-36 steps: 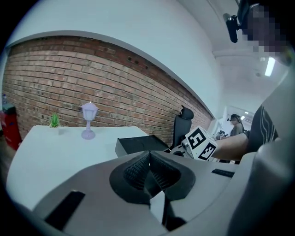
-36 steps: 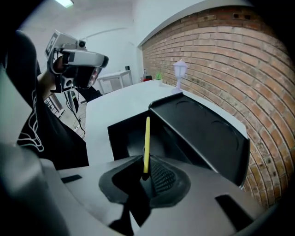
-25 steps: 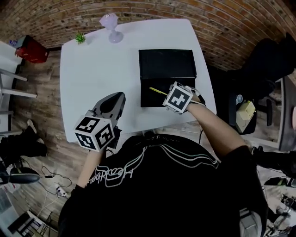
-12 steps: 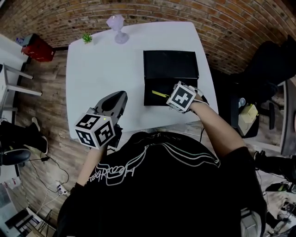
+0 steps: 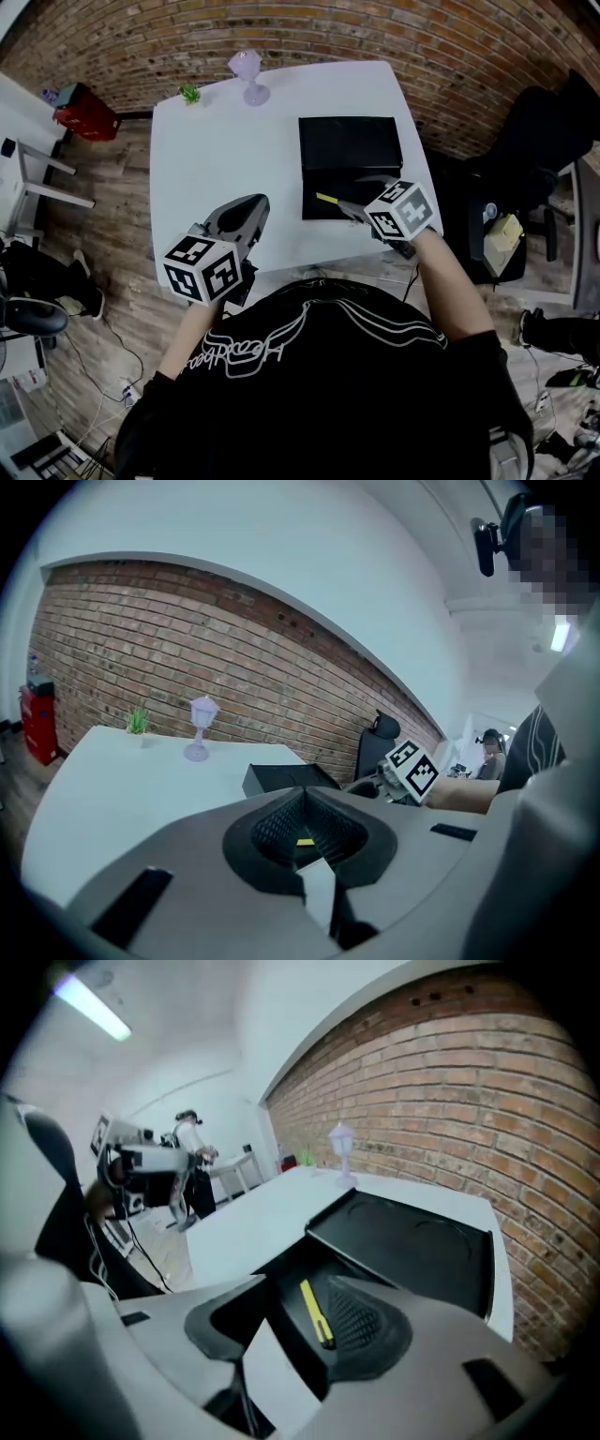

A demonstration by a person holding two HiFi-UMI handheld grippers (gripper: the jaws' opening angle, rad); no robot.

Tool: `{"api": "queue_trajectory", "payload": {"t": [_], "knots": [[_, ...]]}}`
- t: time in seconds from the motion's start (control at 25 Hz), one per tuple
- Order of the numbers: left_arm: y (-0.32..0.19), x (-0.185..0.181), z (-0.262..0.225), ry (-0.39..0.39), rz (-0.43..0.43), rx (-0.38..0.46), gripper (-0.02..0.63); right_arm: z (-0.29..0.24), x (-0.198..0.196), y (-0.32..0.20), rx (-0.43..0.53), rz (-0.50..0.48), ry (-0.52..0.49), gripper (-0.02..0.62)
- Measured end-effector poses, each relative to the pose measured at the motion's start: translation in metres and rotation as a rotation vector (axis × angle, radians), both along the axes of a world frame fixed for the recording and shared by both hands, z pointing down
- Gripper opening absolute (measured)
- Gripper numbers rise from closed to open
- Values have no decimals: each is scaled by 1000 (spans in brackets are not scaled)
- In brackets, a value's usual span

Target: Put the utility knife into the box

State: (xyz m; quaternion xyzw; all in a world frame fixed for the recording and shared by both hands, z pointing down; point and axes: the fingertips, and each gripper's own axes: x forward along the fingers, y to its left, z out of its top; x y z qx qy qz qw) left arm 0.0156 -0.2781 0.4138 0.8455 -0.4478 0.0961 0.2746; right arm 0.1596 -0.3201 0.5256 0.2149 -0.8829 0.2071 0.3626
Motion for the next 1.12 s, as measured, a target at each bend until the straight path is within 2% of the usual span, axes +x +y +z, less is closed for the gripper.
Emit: {"api": "queue_trajectory", "payload": {"t": [0.12,0.24,0.32,0.48,0.64,0.76,0.88,1.12], "knots": [[6,1,-7,8,20,-4,31,-51,-16,17,56,56,-215,158],[14,4,-16,15,49,0,31,-88,-24,35,127,89,-342,65],[21,7,-27,22,76,20,31,-107,-26,44,141,126,-424,3],[36,14,-44,18,141,72,31,-127,-37,68,113,115,-554,2],[47,18,-42,30,174,99,31,-140,-37,83,135,162,-625,2],[55,19,-30,43,178,70,31,-144,-32,92,124,224,-658,2],[64,22,-30,58,189,63,31,-150,-29,101,149,224,-644,2],[67,22,-44,36,207,100,31,-160,-27,112,212,219,-616,2]]}}
